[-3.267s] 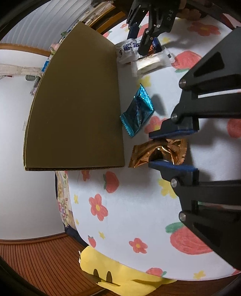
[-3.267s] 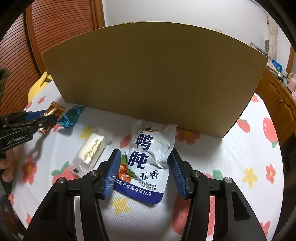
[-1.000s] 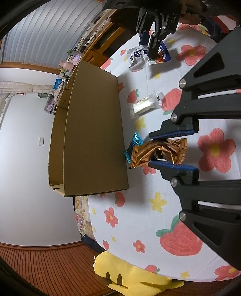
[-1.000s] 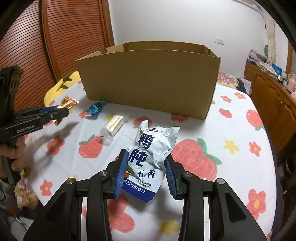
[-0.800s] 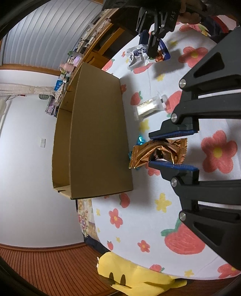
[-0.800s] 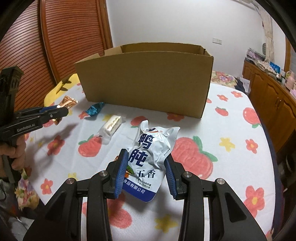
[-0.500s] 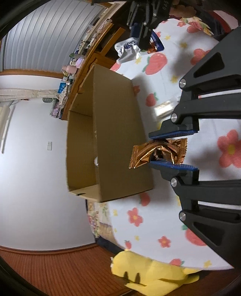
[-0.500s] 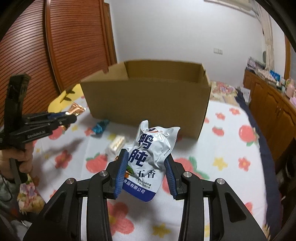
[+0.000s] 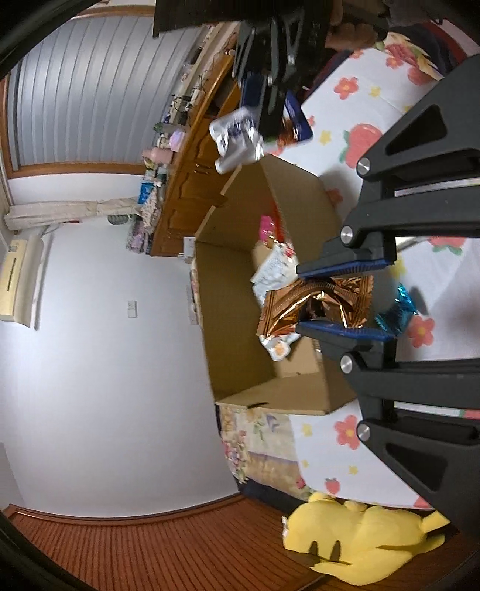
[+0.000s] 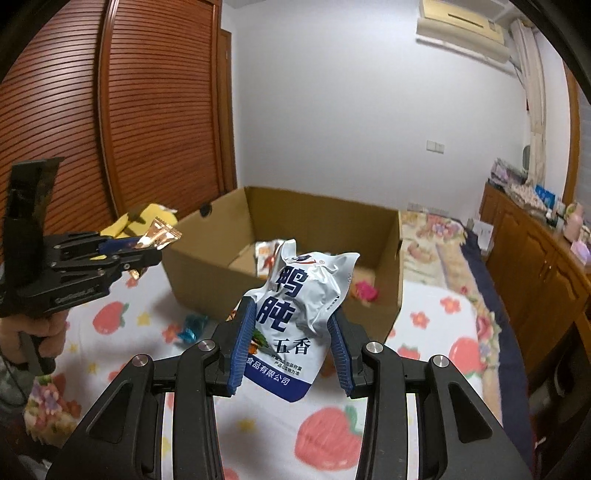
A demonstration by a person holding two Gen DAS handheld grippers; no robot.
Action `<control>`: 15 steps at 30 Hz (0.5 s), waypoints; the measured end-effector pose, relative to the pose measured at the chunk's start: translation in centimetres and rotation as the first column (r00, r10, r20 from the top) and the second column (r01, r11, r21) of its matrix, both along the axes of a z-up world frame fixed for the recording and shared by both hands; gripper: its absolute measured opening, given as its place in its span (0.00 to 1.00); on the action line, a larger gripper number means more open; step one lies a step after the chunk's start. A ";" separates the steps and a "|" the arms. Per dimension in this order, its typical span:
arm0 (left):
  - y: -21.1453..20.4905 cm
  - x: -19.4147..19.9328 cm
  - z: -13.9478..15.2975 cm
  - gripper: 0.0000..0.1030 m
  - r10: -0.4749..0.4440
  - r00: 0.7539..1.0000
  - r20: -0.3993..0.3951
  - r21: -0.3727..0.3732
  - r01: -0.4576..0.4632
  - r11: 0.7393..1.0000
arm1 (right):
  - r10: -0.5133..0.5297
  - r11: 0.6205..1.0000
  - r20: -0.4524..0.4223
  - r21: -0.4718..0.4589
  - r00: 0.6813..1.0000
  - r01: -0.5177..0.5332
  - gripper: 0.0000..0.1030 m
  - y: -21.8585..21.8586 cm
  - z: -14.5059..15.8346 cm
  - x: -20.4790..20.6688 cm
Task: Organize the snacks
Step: 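Lift both held snacks and carry them over the box, then open both tools to drop the snacks into the box and pull back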
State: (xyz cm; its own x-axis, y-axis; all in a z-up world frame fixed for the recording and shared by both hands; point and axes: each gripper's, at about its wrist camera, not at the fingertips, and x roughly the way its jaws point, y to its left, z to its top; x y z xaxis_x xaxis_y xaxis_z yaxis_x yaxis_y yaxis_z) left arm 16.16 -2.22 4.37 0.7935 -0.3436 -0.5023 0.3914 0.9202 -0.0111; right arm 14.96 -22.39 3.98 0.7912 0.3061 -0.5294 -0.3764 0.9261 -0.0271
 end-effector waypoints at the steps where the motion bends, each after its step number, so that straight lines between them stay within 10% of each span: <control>1: -0.1 0.0 0.2 0.20 -0.003 1.000 0.005 0.001 0.003 1.000 | -0.001 1.000 0.006 0.000 1.000 0.001 0.38 0.1 0.3 0.4; 15: 0.4 3.1 0.4 0.21 0.030 0.999 -0.022 -0.016 -0.030 0.999 | -0.065 0.997 -0.013 -0.032 0.998 0.065 0.38 -0.1 -0.3 6.2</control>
